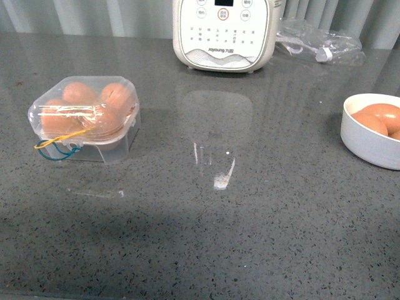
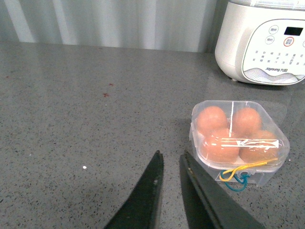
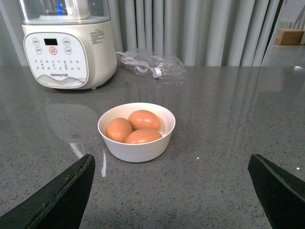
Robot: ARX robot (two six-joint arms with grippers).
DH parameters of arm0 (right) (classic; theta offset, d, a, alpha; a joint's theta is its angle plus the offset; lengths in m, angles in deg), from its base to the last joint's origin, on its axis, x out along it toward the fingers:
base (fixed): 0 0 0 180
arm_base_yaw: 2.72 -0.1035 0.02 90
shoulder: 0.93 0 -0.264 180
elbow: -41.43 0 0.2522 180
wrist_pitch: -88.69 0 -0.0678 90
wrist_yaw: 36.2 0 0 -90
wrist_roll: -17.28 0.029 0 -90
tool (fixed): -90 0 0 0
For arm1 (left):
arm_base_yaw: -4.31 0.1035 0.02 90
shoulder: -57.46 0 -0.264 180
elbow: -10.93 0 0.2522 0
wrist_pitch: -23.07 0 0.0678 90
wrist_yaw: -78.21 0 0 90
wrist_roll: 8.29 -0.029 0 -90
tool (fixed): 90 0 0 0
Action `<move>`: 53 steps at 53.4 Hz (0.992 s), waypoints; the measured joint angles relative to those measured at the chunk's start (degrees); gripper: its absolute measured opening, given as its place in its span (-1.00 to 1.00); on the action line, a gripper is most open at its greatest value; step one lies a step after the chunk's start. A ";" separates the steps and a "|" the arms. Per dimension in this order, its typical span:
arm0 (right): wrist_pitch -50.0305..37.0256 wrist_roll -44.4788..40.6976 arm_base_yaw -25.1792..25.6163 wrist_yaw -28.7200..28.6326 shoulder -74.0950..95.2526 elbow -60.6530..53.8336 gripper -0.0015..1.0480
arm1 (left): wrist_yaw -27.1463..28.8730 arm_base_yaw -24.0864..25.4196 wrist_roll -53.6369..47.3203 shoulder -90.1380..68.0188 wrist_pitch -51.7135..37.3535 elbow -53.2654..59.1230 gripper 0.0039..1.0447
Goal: Put egg into box
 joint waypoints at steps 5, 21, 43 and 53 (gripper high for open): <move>0.00 0.00 0.00 0.00 0.00 0.00 0.86 | 0.00 0.00 0.31 2.67 1.64 1.05 -0.93; 0.00 0.00 0.00 0.00 0.00 0.00 0.86 | -0.02 0.00 0.37 9.64 4.72 4.37 -0.94; 0.00 0.00 0.00 0.00 0.00 0.00 0.86 | -0.11 0.00 0.39 21.24 14.80 4.55 -0.94; 0.00 0.00 0.00 0.00 0.00 0.00 0.86 | -0.13 0.00 0.39 26.62 19.98 4.55 -0.94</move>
